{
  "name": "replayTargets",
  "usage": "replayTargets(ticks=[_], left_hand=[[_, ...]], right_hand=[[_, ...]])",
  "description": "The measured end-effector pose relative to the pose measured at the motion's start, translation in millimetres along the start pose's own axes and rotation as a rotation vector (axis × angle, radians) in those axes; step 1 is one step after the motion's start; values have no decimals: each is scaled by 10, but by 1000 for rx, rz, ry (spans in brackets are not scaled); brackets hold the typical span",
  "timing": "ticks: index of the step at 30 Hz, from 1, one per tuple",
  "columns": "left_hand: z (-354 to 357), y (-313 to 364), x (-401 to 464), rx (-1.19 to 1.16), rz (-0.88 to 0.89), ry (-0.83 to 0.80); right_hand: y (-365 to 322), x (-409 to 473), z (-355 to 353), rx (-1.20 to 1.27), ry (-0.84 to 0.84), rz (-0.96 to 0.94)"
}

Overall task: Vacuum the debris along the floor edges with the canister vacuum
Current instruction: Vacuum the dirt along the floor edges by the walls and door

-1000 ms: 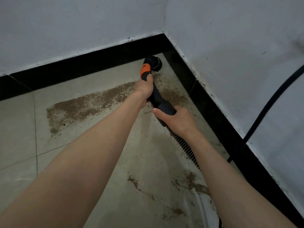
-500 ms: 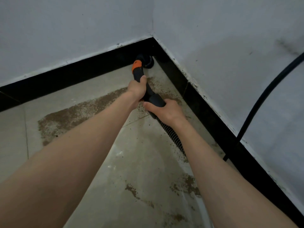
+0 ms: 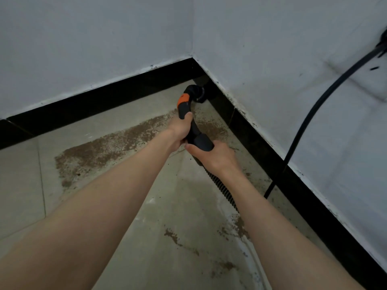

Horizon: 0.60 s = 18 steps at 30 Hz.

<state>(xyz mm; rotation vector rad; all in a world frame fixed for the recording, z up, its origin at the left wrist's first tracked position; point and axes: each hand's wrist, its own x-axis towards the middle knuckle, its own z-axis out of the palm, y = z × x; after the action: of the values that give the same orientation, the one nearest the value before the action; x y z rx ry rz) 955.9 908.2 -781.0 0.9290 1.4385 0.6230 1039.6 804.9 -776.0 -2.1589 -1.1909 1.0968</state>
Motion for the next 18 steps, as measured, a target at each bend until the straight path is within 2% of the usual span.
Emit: replayTargets(ticks=[8, 18], left_hand=[[-293, -23, -247, -219, -62, -58], [-1350, 54, -756, -320, 2, 189]], right_hand=[[-165, -335, -15, -127, 28, -105], [-700, -1098, 425, -179, -31, -323]])
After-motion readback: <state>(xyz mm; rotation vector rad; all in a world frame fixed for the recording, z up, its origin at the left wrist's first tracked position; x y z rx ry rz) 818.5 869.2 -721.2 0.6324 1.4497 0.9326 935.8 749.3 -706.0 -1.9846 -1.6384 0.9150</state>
